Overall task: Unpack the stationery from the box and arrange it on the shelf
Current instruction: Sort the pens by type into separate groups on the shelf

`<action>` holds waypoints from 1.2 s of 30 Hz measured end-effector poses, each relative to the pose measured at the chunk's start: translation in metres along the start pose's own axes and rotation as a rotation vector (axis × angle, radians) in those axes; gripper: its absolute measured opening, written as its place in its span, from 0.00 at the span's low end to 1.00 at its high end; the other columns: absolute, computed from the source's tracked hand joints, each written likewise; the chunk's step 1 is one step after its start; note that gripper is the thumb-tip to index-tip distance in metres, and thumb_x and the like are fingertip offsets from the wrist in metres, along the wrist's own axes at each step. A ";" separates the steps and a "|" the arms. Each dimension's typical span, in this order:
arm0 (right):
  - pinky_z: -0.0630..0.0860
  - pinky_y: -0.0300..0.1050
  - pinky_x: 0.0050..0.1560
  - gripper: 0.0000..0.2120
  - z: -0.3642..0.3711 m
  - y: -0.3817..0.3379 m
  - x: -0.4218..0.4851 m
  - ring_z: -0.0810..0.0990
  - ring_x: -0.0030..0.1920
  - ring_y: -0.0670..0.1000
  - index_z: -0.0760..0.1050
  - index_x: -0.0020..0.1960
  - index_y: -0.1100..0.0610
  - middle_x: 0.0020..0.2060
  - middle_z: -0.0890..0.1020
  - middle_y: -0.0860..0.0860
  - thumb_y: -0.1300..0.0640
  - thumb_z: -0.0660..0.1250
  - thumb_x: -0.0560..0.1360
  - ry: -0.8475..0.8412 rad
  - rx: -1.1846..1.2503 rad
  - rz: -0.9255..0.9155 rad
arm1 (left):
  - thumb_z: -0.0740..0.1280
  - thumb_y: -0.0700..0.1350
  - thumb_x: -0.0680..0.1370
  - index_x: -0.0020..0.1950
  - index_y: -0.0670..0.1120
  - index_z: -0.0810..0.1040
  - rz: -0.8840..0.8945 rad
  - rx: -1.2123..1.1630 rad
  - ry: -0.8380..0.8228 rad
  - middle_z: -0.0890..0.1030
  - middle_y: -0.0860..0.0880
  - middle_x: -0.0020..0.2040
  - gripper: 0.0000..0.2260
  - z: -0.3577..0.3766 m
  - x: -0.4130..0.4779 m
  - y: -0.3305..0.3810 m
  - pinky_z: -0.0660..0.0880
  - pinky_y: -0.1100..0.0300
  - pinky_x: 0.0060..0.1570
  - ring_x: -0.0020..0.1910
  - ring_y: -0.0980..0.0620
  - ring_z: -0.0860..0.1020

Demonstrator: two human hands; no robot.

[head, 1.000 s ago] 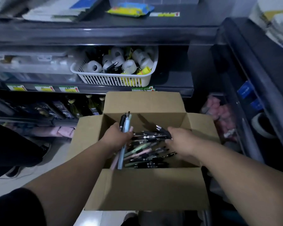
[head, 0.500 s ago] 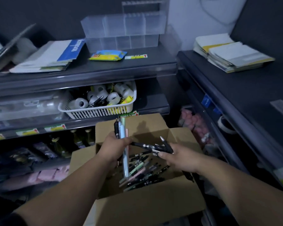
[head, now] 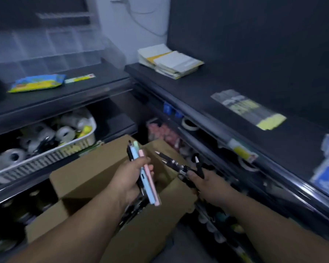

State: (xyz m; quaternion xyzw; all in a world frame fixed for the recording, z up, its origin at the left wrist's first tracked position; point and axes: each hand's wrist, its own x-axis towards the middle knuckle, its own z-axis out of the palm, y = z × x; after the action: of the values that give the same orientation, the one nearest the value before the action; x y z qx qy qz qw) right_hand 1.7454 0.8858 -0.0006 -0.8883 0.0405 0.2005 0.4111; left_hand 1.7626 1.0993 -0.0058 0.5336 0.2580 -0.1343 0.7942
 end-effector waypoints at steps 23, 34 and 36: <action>0.72 0.37 0.35 0.13 -0.135 0.308 -0.474 0.75 0.27 0.46 0.77 0.50 0.51 0.33 0.81 0.49 0.44 0.58 0.80 0.787 0.467 0.374 | 0.73 0.46 0.73 0.51 0.43 0.74 0.101 0.555 -0.732 0.78 0.45 0.38 0.12 0.335 -0.316 -0.294 0.74 0.56 0.34 0.32 0.51 0.78; 0.70 0.32 0.30 0.12 -0.203 0.400 -0.611 0.73 0.26 0.42 0.76 0.47 0.48 0.32 0.79 0.47 0.44 0.58 0.80 0.768 0.196 0.468 | 0.72 0.49 0.74 0.70 0.43 0.63 0.388 0.888 -0.959 0.77 0.49 0.49 0.29 0.452 -0.405 -0.368 0.77 0.55 0.43 0.44 0.52 0.80; 0.71 0.36 0.35 0.14 -0.224 0.412 -0.610 0.74 0.27 0.42 0.74 0.40 0.49 0.31 0.79 0.47 0.43 0.59 0.80 0.742 0.106 0.469 | 0.71 0.49 0.75 0.69 0.43 0.63 0.426 0.944 -0.985 0.78 0.49 0.48 0.28 0.477 -0.400 -0.372 0.78 0.56 0.41 0.43 0.52 0.80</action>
State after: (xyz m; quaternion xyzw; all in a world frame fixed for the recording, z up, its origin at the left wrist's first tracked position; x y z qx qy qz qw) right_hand 1.1617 0.3905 0.0736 -0.8447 0.3960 -0.0467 0.3569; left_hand 1.3757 0.4908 0.0680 0.7365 -0.3264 -0.2991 0.5114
